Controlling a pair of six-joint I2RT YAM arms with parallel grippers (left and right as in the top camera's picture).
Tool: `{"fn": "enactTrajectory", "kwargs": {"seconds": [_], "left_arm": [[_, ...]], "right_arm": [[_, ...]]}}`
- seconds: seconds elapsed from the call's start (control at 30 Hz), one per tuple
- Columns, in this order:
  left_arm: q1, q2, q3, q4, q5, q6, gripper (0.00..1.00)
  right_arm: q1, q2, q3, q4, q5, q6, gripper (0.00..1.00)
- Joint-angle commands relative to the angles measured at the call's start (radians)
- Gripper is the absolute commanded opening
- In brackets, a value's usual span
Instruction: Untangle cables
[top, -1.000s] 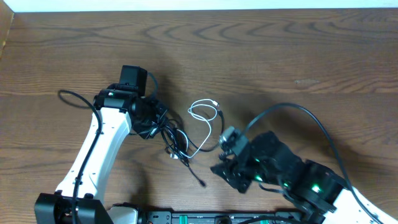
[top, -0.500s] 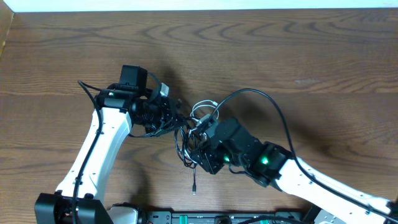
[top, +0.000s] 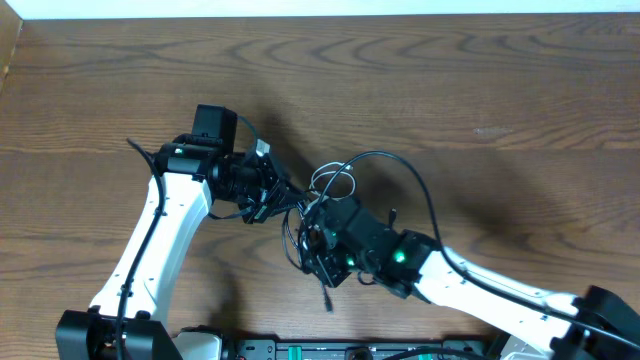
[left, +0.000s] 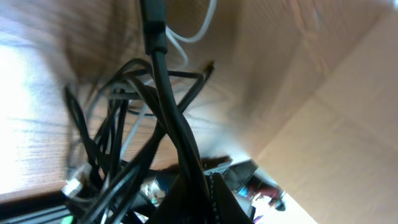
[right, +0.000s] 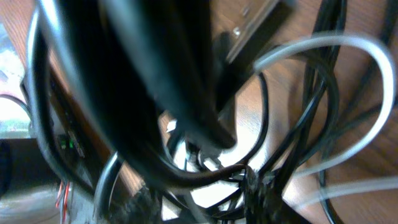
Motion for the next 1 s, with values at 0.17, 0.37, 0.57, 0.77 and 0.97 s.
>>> {"fn": "enactTrajectory", "kwargs": {"seconds": [0.17,0.37,0.57,0.77,0.97], "left_arm": [[0.014,0.002,-0.002,0.037,0.198,-0.185,0.07],[0.075,0.002,-0.002,0.094,0.230,-0.196,0.07],[0.166,0.002,-0.002,0.094,0.233,-0.190,0.07],[0.184,0.002,-0.002,0.093,0.251,-0.103,0.07],[0.254,0.002,-0.002,0.115,0.350,-0.124,0.08]], "right_arm": [[0.041,0.140,0.012,0.077,-0.001,0.027,0.36],[0.069,0.222,0.011,0.088,-0.029,0.048,0.34],[0.074,0.236,0.010,0.062,-0.038,0.099,0.34],[0.051,0.225,0.010,-0.002,-0.067,0.093,0.31],[-0.052,0.170,0.010,-0.188,-0.094,0.062,0.22]]}}
